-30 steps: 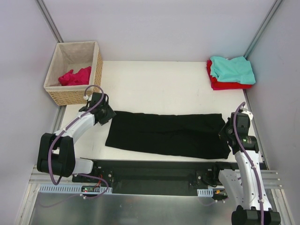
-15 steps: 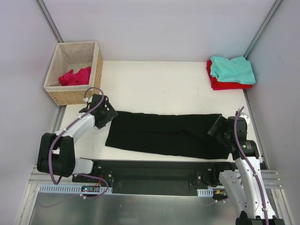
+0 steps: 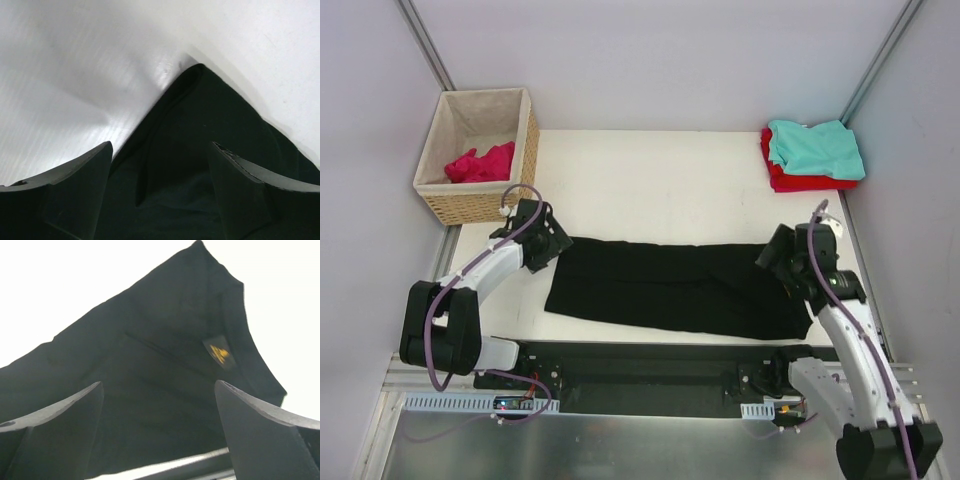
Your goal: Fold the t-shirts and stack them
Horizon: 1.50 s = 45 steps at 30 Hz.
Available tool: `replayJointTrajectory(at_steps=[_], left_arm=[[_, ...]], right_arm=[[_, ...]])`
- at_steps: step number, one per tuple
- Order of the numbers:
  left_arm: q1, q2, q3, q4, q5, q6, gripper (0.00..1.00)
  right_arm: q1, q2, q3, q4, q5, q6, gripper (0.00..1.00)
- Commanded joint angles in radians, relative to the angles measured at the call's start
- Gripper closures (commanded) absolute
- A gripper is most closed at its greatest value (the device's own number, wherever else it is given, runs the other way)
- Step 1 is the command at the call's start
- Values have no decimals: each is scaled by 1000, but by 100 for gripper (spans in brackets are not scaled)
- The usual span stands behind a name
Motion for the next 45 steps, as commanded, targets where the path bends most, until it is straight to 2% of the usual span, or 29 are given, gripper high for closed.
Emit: replayJointTrajectory(at_steps=[1,4,7,18,26,35,45], left_arm=[[-27,71,98,27,80,2,25],[-53,129,172,30,174,22,26],[-88,152,232,30,221,41,27],[-101,175,229,30,232,48,27],[-112,168,183,30,302,44,28],[-119,17,65,-2,317,67,28],[-119,201,103,-5,272,64,32]], right_arm=[[22,233,16,220,-27,-25,4],[29,417,58,297,-25,-36,4],[29,529,97,335,-19,-46,4],[6,761,212,388,-18,-43,4],[6,780,184,379,-18,-37,4],[6,686,141,340,-2,-51,4],[7,683,100,336,-7,-39,4]])
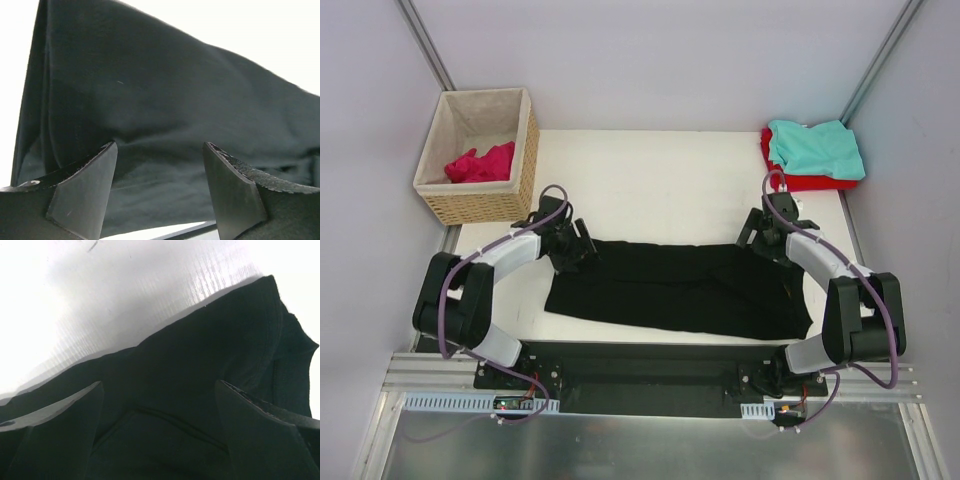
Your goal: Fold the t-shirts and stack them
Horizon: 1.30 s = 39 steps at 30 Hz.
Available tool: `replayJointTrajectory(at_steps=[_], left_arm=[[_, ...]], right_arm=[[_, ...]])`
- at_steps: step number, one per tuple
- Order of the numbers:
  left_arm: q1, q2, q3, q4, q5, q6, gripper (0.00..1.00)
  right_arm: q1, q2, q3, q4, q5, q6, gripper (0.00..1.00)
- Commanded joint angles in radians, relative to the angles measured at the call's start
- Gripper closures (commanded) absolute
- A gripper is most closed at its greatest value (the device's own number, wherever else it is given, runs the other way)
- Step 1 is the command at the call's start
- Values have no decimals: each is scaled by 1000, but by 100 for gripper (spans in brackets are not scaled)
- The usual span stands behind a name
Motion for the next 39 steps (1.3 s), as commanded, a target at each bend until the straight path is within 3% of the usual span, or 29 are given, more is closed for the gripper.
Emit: replayJointTrajectory(at_steps=[1,9,25,39], left_arm=[[-10,59,26,-19,-29,5,32],[-14,8,53,-28,-52,19,31],[-12,235,162,-30,-96,2,32],[37,321,257,-31,-101,-7,33]], right_arm=[[-2,-42,-28,-14,9,5,4],[4,-58,-27,-11,0,1,4],[11,129,39,-19,-4,12,4],[9,367,306,-109,23,-37,4]])
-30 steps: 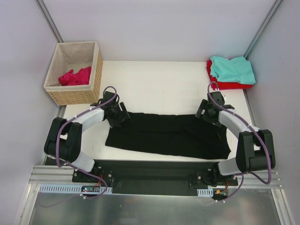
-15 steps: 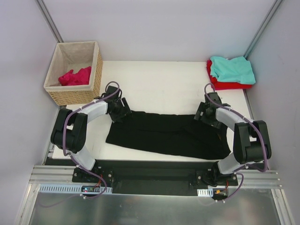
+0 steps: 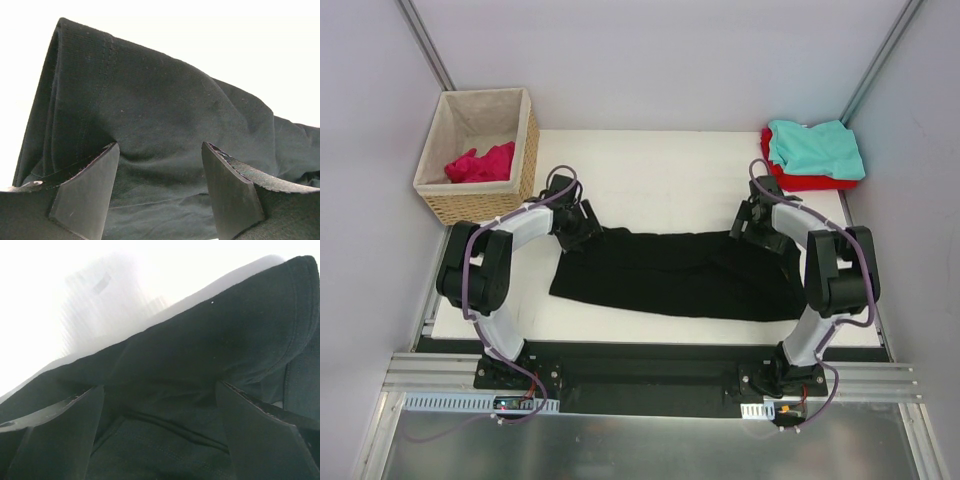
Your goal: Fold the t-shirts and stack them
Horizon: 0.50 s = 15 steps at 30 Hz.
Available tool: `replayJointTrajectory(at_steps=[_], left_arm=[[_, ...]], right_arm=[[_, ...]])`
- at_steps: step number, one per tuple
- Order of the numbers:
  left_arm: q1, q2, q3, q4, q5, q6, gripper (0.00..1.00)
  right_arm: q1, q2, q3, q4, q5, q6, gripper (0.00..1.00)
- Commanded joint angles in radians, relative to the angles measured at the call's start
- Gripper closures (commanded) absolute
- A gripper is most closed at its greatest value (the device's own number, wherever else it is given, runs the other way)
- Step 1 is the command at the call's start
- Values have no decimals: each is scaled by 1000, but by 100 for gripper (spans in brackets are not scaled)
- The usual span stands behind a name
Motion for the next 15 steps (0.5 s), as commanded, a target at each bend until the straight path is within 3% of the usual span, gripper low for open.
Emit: replayJointTrajectory(at_steps=[1,15], left_arm=[[45,62,36,-12,-23,2,32],[135,259,324,-58,32,37,32]], right_arm=[[2,79,108,-25,14,-30,4],[-29,332,493,-140,-37,-74,4]])
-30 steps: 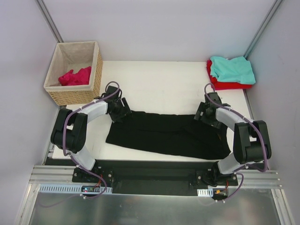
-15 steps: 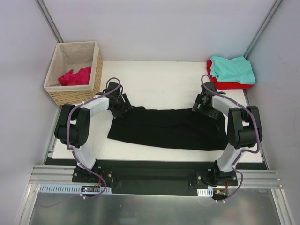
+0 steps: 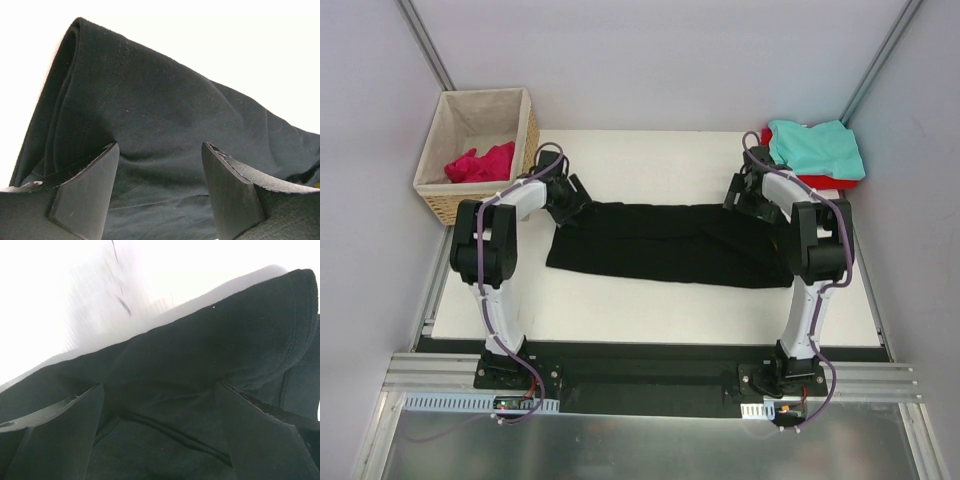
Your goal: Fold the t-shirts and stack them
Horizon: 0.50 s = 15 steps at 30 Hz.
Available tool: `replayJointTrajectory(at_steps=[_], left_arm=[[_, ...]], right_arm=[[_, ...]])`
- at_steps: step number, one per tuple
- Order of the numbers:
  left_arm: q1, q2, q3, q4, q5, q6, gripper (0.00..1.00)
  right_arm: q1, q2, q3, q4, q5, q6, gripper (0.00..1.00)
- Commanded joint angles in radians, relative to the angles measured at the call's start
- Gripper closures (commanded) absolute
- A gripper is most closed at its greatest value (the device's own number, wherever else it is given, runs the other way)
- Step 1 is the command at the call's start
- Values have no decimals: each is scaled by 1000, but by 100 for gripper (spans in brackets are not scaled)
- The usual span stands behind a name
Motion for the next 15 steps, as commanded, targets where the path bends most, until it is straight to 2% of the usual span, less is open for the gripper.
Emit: replayJointTrajectory(at_steps=[1,4,9,15], left_arm=[[11,86,113,-46,-27,39,32],[14,110,172,-70,-31,48,32],[14,88,191,-78,-17,44,32],[14,-87,124,-78,-9,21,32]], right_arm=[[-20,55,122,-51,-11,-29,4],[-23,79,177,-62,-16,-40,4],[-27,57,200,-72,-27,-55,4],[2,-133,130,-55,-27,-85,4]])
